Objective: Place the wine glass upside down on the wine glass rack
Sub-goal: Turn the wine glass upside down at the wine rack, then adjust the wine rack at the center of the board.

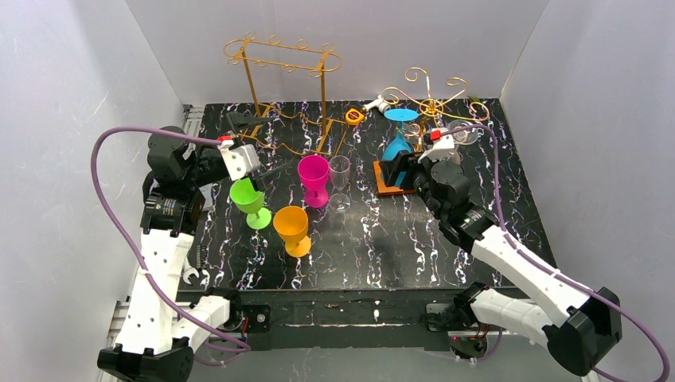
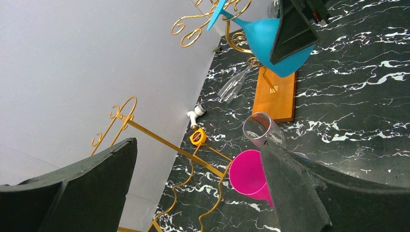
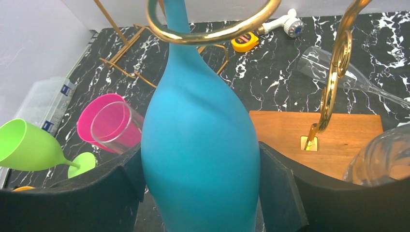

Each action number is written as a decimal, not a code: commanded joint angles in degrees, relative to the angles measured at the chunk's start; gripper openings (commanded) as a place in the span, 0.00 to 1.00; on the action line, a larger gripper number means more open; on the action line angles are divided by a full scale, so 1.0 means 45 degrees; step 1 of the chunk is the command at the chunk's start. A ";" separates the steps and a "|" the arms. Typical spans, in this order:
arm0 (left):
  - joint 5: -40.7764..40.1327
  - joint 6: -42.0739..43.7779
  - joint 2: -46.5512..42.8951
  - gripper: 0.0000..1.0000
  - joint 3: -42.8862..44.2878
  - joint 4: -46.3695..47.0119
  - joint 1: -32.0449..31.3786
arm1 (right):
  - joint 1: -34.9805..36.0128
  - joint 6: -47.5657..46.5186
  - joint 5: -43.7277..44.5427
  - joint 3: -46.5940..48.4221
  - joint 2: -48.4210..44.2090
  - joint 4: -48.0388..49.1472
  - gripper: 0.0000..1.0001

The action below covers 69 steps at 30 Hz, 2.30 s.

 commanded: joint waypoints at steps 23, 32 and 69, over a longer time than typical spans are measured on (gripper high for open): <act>0.0017 -0.0121 -0.0056 0.98 0.0120 -0.0024 -0.0011 | 0.0088 0.0130 0.1066 -0.2311 -0.3247 0.0739 0.68; 0.0261 -0.0160 0.0225 0.98 0.0228 -0.0024 -0.0012 | 0.0072 0.0416 0.1340 -0.1364 -0.2668 -0.0594 0.98; -0.1097 0.5781 0.6541 0.85 0.4075 0.1571 -0.3348 | -0.0028 0.1090 0.6641 1.1992 0.2277 -0.9599 0.70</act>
